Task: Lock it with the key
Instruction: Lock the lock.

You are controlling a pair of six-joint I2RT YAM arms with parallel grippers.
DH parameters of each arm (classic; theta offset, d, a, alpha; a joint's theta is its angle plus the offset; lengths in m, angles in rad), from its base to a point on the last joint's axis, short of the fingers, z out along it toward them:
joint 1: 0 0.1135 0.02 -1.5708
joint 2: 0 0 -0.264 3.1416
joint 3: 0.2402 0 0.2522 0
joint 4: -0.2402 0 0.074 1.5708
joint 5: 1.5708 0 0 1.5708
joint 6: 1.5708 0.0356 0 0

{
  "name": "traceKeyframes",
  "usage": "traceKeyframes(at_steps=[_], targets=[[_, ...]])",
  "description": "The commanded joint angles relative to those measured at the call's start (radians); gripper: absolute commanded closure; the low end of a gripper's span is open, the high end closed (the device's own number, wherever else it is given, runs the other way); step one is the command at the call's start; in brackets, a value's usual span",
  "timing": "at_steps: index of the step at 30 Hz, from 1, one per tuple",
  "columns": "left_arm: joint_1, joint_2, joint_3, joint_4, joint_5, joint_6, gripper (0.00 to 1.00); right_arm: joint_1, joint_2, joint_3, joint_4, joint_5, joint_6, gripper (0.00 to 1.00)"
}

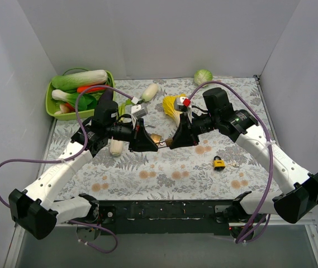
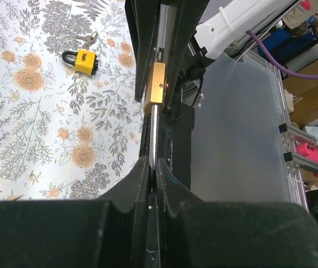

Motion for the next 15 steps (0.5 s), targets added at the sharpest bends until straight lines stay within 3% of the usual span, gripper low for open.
traceKeyframes(at_steps=[1,15], targets=[[-0.03,-0.013,0.026,0.121,-0.109,0.013,1.0,0.045,0.014,-0.014,0.082,-0.118,0.051,0.99],[-0.068,-0.027,0.022,0.101,-0.205,0.083,1.0,0.045,0.022,-0.018,0.06,-0.148,0.051,0.99]])
